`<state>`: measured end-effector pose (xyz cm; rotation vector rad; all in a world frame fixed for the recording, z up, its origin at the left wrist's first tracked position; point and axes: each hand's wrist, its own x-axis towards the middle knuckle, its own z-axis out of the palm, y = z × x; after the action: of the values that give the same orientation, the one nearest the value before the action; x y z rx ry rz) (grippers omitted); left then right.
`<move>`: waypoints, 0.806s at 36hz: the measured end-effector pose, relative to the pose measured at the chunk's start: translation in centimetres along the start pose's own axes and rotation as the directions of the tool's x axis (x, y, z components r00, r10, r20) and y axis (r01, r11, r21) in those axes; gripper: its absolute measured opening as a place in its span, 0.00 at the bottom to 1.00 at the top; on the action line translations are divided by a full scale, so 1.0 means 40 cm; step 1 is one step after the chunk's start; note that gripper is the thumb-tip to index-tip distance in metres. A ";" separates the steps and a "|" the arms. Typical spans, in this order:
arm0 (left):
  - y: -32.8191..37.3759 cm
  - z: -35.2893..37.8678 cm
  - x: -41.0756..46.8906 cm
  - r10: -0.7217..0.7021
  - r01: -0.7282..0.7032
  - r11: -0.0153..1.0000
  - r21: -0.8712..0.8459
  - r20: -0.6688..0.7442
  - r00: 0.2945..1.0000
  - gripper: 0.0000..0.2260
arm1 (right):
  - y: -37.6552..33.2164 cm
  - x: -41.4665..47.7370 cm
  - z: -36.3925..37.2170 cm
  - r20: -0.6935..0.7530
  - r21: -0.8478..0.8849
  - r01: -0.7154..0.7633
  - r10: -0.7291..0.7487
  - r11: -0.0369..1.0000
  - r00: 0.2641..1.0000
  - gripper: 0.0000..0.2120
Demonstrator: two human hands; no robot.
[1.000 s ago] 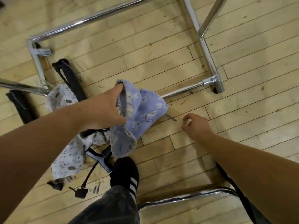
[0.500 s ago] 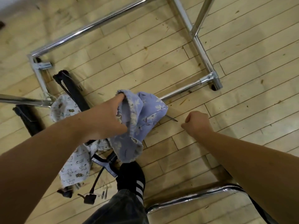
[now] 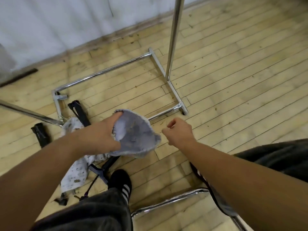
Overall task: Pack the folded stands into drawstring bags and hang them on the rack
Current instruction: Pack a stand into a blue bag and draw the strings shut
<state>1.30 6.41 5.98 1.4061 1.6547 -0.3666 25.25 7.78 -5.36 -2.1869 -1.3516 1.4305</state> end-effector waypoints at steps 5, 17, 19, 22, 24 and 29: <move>0.035 0.057 -0.073 0.010 -0.012 0.996 -0.083 -0.022 1.000 0.46 | -0.034 -0.105 -0.054 -0.004 0.110 0.065 -0.065 0.992 0.998 0.07; 0.125 0.137 -0.198 0.014 -0.020 0.997 -0.077 -0.075 0.997 0.46 | -0.098 -0.321 -0.164 0.133 0.119 0.285 -0.300 0.951 0.945 0.05; 0.133 0.141 -0.215 0.038 -0.050 0.991 -0.127 -0.095 0.995 0.46 | -0.096 -0.352 -0.178 0.194 0.082 0.352 -0.361 0.933 0.912 0.04; 0.146 0.149 -0.253 0.071 -0.100 0.966 -0.238 -0.127 0.989 0.45 | -0.085 -0.384 -0.196 0.249 -0.041 0.499 -0.475 0.865 0.844 0.04; 0.153 0.156 -0.282 0.084 -0.124 0.949 -0.291 -0.146 0.986 0.45 | -0.078 -0.396 -0.209 0.300 -0.141 0.567 -0.510 0.812 0.806 0.07; 0.151 0.179 -0.340 0.118 -0.174 0.926 -0.335 -0.182 0.976 0.46 | -0.064 -0.416 -0.259 0.306 -0.340 0.628 -0.549 0.700 0.778 0.12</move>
<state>9.06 -5.42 14.53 1.3014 1.6317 0.1269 30.22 -0.56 11.84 -1.5577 -2.3549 1.1613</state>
